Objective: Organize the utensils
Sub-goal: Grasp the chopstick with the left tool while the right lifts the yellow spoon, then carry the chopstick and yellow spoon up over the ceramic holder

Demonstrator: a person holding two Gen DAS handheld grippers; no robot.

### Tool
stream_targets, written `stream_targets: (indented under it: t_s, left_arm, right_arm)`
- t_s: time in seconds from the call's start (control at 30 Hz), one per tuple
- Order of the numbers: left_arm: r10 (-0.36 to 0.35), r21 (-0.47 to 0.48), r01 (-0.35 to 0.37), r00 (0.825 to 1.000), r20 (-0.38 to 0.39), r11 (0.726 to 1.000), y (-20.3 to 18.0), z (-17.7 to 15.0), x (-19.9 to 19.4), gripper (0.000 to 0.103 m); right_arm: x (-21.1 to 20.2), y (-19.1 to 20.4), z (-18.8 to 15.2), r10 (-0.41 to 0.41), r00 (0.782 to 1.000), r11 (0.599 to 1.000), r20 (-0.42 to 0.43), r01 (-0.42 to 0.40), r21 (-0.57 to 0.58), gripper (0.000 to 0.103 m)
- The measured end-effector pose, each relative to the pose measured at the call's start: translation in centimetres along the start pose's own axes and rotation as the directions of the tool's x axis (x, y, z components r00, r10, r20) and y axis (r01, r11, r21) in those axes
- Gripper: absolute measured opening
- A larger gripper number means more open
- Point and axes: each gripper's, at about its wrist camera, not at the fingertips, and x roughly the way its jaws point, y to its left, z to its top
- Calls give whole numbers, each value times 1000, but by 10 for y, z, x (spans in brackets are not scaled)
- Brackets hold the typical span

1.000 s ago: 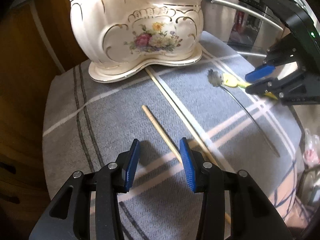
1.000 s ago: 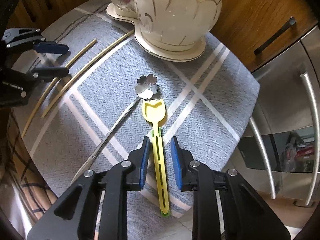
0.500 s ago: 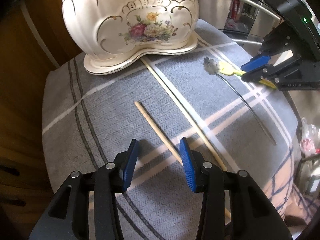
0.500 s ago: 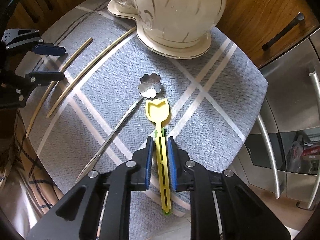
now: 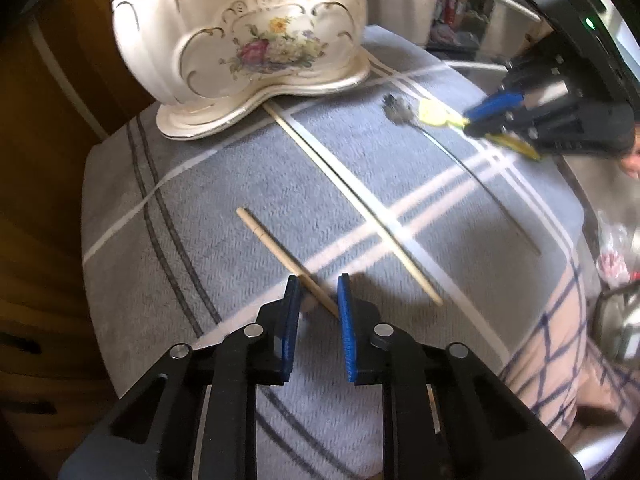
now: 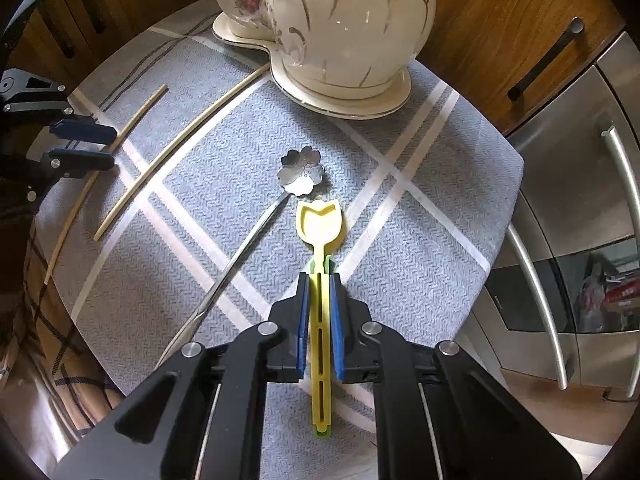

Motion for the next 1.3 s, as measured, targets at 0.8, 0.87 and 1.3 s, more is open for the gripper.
stream_targets:
  t_s: [0.8, 0.87, 1.3]
  left_arm:
    - [-103, -147, 114, 991, 80, 983, 42, -15, -22, 5]
    - [-95, -165, 115, 988, 125, 979, 50, -16, -35, 5]
    - [-2, -254, 143, 874, 485, 957, 72, 15, -131, 5]
  right_arm:
    - [-45, 0, -13, 11, 984, 998, 181, -22, 61, 9]
    - [-57, -1, -14, 16, 975, 997, 221, -33, 75, 9]
    - [-110, -30, 4, 79, 853, 960, 515, -205, 193, 9]
